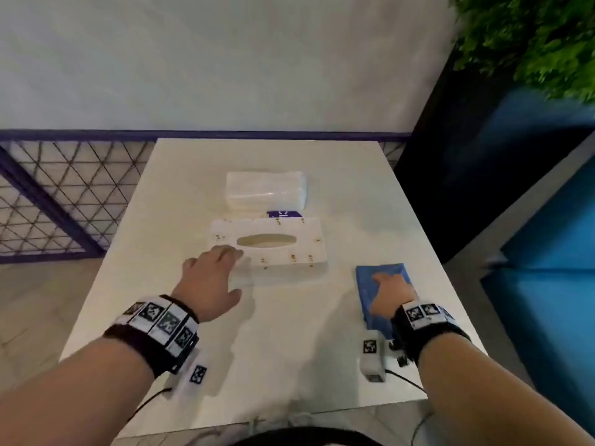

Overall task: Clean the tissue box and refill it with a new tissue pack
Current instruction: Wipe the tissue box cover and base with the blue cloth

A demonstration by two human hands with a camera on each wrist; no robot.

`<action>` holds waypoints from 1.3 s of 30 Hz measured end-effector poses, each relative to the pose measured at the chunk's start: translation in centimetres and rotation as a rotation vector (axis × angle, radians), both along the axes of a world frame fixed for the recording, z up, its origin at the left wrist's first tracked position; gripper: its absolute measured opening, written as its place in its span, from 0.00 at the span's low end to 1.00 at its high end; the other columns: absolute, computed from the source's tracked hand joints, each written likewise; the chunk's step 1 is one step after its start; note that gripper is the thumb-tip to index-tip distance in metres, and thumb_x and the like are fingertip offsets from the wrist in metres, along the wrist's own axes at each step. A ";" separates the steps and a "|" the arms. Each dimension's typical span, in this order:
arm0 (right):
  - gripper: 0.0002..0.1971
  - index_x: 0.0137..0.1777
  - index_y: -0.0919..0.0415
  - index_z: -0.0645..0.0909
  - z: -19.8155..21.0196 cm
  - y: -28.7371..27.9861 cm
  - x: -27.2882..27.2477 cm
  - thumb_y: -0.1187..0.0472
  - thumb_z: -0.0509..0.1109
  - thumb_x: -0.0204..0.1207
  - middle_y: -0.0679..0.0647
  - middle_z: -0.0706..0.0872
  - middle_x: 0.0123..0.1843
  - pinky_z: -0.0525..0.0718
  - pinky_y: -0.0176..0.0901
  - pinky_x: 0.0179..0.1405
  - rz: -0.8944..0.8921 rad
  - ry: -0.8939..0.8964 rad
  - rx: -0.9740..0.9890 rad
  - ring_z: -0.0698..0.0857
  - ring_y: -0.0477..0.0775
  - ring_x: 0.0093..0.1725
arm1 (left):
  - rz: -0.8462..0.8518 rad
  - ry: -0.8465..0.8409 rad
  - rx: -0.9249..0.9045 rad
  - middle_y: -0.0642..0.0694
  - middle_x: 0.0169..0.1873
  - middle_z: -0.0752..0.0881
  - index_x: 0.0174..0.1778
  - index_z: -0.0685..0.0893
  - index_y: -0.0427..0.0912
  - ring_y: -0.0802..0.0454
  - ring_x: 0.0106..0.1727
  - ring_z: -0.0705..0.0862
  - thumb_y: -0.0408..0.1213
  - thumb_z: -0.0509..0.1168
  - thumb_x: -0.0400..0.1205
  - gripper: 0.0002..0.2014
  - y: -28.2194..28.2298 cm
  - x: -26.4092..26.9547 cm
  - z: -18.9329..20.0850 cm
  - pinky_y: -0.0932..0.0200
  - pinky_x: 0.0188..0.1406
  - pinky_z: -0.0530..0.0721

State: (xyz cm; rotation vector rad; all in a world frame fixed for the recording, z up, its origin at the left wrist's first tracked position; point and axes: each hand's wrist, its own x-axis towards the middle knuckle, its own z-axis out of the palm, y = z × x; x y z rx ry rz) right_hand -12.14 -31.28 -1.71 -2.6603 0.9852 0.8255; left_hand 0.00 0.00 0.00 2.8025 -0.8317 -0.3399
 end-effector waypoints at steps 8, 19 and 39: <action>0.48 0.82 0.37 0.33 -0.5 0.8 1.3 0.56 0.68 0.76 0.51 0.30 0.85 0.61 0.70 0.79 0.079 0.245 0.017 0.47 0.74 0.83 | 0.009 -0.060 0.304 0.50 0.83 0.56 0.82 0.53 0.47 0.50 0.84 0.53 0.43 0.64 0.76 0.40 -3.2 3.4 -0.6 0.35 0.76 0.53; 0.18 0.68 0.57 0.79 0.2 1.4 1.6 0.61 0.65 0.78 0.57 0.81 0.70 0.79 0.46 0.69 0.179 0.008 0.030 0.80 0.58 0.69 | -0.052 -0.082 0.310 0.57 0.58 0.81 0.67 0.73 0.62 0.51 0.62 0.76 0.41 0.62 0.74 0.24 -3.3 3.5 -0.4 0.37 0.62 0.60; 0.31 0.81 0.51 0.65 2.0 8.2 9.0 0.74 0.55 0.79 0.54 0.55 0.86 0.48 0.56 0.83 0.767 -0.153 0.285 0.50 0.60 0.85 | 0.007 -0.077 0.118 0.60 0.61 0.85 0.71 0.62 0.51 0.51 0.56 0.85 0.51 0.70 0.67 0.37 -2.2 4.1 -1.5 0.45 0.62 0.62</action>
